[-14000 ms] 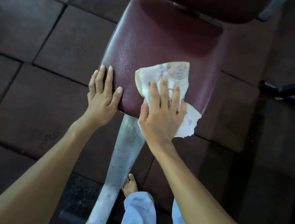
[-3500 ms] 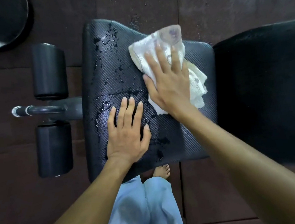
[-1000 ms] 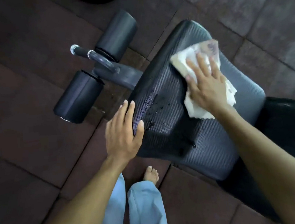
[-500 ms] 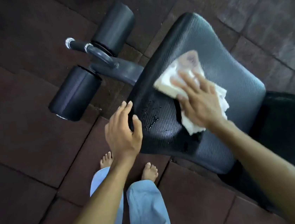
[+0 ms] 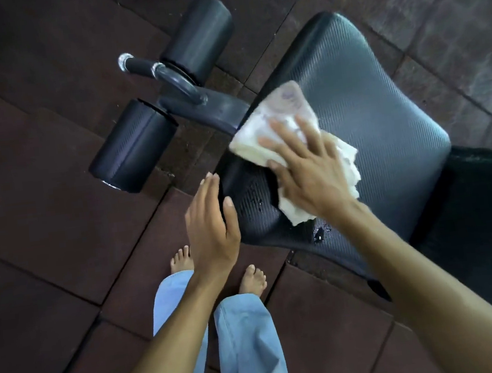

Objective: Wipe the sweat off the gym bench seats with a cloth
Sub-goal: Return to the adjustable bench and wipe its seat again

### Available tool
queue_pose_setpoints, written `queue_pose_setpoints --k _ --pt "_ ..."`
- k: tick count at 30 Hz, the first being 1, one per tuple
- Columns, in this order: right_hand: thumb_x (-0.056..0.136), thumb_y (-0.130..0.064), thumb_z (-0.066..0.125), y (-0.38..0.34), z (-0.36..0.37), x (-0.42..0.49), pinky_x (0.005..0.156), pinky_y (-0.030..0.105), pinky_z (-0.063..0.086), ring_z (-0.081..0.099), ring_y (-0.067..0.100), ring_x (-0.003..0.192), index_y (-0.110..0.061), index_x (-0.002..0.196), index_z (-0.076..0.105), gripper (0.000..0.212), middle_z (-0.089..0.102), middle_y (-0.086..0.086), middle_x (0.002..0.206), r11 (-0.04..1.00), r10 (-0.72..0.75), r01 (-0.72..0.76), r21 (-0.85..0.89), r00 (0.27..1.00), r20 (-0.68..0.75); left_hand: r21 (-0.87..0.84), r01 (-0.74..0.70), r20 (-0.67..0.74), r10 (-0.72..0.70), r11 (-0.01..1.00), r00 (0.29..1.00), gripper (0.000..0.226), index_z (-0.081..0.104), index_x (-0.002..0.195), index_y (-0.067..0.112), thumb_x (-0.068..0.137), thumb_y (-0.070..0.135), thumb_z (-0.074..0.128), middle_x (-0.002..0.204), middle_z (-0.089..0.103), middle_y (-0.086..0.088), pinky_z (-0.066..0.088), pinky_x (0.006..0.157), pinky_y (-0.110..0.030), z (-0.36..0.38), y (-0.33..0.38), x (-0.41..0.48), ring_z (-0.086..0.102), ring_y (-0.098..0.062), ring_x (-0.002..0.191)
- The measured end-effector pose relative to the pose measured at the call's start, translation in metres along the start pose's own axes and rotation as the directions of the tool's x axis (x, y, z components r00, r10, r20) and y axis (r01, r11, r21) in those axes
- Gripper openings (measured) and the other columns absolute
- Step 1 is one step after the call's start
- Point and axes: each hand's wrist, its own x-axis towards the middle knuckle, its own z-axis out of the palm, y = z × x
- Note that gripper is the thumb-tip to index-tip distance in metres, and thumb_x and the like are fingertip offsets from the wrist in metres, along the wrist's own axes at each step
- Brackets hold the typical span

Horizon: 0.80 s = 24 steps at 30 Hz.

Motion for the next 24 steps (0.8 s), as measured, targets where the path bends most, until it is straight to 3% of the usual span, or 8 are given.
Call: queue_pose_setpoints --k 3,7,9,11,14,18,21,24 --pt "0.104 -0.045 0.026 0.026 -0.011 0.028 0.112 0.053 0.024 0.010 0.026 0.150 -0.037 0.149 0.033 0.047 0.017 -0.011 0.163 0.963 0.256 -0.252 0.097 0.966 -0.032 -0.022 -0.015 0.008 0.015 1.000 1.000 0.053 0.040 0.142 0.005 0.099 0.035 0.029 0.148 0.042 -0.008 0.028 0.113 -0.030 -0.002 -0.008 -0.006 0.035 -0.017 0.139" --pt "0.103 -0.042 0.026 0.000 -0.019 0.086 0.114 0.062 0.013 0.004 0.032 0.150 -0.035 0.149 0.031 0.047 0.011 -0.008 0.164 0.804 0.574 -0.551 0.224 0.817 -0.054 -0.045 -0.032 0.019 0.033 0.998 0.999 0.055 0.035 0.145 0.006 0.100 0.037 0.028 0.151 0.038 -0.006 0.023 0.115 -0.024 -0.004 -0.020 -0.014 0.030 -0.014 0.141" --pt "0.101 -0.039 0.031 -0.024 -0.014 0.084 0.113 0.062 0.011 0.005 0.036 0.149 -0.032 0.145 0.039 0.045 0.017 -0.004 0.163 0.907 0.416 -0.412 0.088 0.909 -0.032 -0.063 -0.033 0.026 0.035 0.997 0.999 0.056 0.034 0.145 0.007 0.100 0.038 0.026 0.151 0.036 -0.005 0.022 0.115 -0.023 -0.004 -0.021 -0.016 0.029 -0.013 0.142" --pt "0.099 -0.038 0.036 -0.044 -0.006 0.057 0.112 0.058 0.015 0.013 0.036 0.148 -0.030 0.137 0.050 0.042 0.030 -0.002 0.158 0.996 0.075 -0.075 -0.058 0.997 -0.003 -0.068 -0.017 0.030 0.019 0.998 0.999 0.056 0.033 0.146 0.007 0.100 0.038 0.026 0.152 0.036 -0.003 0.020 0.114 -0.020 -0.004 -0.021 -0.016 0.028 -0.012 0.142" --pt "0.098 -0.044 0.034 -0.039 0.011 0.003 0.107 0.051 0.024 0.024 0.033 0.146 -0.033 0.135 0.053 0.043 0.039 -0.004 0.154 0.984 -0.157 0.154 -0.094 0.987 -0.021 -0.069 0.004 0.061 0.000 0.998 0.998 0.057 0.031 0.147 0.009 0.100 0.041 0.024 0.154 0.033 -0.001 0.020 0.114 -0.022 -0.006 -0.022 -0.016 0.025 -0.010 0.143" --pt "0.099 -0.050 0.023 0.022 0.016 -0.035 0.110 0.053 0.027 0.017 0.027 0.149 -0.037 0.148 0.036 0.052 0.025 -0.007 0.161 0.980 0.188 -0.182 0.078 0.979 -0.075 -0.054 -0.010 0.099 0.016 0.998 0.995 0.059 0.032 0.147 0.009 0.099 0.043 0.023 0.153 0.035 -0.003 0.021 0.113 -0.022 -0.011 -0.022 -0.015 0.027 -0.011 0.143" --pt "0.097 -0.054 0.016 0.041 0.010 -0.025 0.116 0.050 0.020 0.010 0.023 0.150 -0.042 0.150 0.028 0.056 0.016 -0.013 0.163 0.867 0.481 -0.458 0.198 0.872 -0.087 -0.026 -0.043 0.120 0.045 0.999 0.992 0.059 0.035 0.145 0.009 0.098 0.044 0.025 0.151 0.037 -0.003 0.023 0.111 -0.023 -0.016 -0.024 -0.011 0.031 -0.013 0.140" --pt "0.102 -0.048 0.022 0.010 0.018 -0.028 0.117 0.052 0.010 0.004 0.026 0.151 -0.042 0.153 0.020 0.051 0.009 -0.011 0.164 0.807 0.581 -0.552 0.209 0.805 -0.118 0.000 -0.054 0.153 0.054 0.999 0.987 0.059 0.035 0.145 0.010 0.097 0.044 0.026 0.150 0.038 -0.004 0.026 0.112 -0.029 -0.022 -0.022 -0.009 0.032 -0.014 0.139"
